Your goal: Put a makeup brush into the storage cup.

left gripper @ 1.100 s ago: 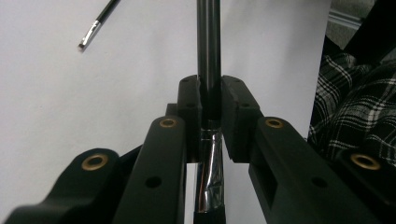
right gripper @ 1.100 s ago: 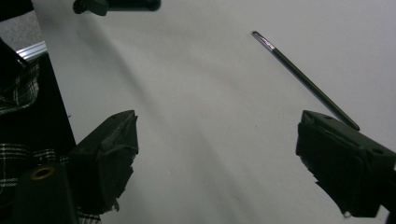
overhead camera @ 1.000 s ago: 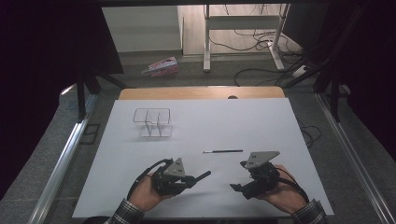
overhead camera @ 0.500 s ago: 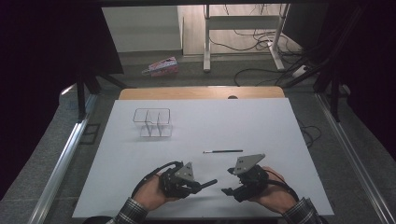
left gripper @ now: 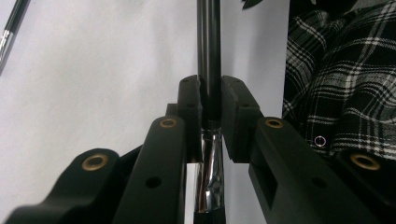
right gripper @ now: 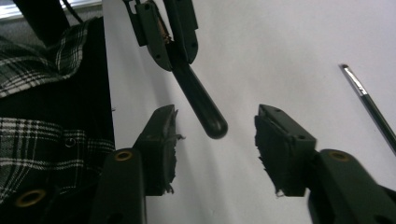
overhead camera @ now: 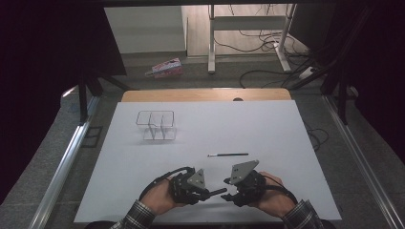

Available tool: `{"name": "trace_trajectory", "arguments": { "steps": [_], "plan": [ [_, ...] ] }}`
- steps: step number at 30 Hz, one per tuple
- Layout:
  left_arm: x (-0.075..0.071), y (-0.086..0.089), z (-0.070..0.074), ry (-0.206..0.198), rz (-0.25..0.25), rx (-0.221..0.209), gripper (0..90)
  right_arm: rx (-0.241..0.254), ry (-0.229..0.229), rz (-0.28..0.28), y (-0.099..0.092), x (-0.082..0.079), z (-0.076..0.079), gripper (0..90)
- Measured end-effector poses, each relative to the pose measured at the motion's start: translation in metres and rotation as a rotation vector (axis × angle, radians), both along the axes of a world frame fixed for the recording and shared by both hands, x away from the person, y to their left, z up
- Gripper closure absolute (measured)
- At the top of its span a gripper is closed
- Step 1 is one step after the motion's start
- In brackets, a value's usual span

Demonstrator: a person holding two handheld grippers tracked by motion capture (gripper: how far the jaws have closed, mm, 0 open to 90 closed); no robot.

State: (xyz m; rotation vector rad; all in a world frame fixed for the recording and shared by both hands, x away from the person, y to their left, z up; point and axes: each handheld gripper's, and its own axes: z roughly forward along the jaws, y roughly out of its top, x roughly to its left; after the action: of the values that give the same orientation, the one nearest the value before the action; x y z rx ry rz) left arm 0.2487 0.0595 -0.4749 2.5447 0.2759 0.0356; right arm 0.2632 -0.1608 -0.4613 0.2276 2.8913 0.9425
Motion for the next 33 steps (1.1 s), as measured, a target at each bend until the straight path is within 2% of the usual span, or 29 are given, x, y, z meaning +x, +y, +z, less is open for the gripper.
{"name": "trace_trajectory", "arguments": {
  "steps": [6,14,18,24,27,28,29,31,33],
  "plan": [
    [-0.002,-0.006,-0.001,-0.006,-0.021,0.021,79.6,-0.012,0.004,0.035,0.003,-0.001,-0.003,56.5],
    [-0.004,-0.009,0.000,-0.007,-0.031,0.017,79.6,-0.048,0.017,0.088,0.007,-0.001,-0.007,66.1],
    [-0.005,-0.011,0.000,-0.009,-0.041,0.025,79.5,-0.048,0.025,0.100,0.008,-0.002,-0.007,70.8],
    [-0.005,-0.012,-0.002,-0.025,-0.054,0.033,75.1,-0.060,0.062,0.140,0.007,-0.002,-0.008,78.9],
    [-0.005,-0.010,-0.002,-0.040,-0.031,0.004,73.1,-0.046,0.096,0.124,0.005,-0.001,-0.006,79.4],
    [-0.005,-0.010,-0.002,-0.040,-0.031,0.004,69.1,-0.046,0.096,0.124,0.005,-0.001,-0.006,79.4],
    [-0.004,-0.009,-0.001,-0.063,-0.009,0.004,69.1,-0.044,0.100,0.117,0.003,0.000,-0.005,79.4],
    [-0.002,-0.006,0.001,-0.073,0.023,-0.006,53.6,-0.042,0.099,0.098,0.001,0.002,-0.005,79.4],
    [0.000,0.002,0.004,-0.071,0.083,-0.044,45.4,-0.041,0.090,0.086,0.000,0.002,-0.005,79.4]
  ]
}}
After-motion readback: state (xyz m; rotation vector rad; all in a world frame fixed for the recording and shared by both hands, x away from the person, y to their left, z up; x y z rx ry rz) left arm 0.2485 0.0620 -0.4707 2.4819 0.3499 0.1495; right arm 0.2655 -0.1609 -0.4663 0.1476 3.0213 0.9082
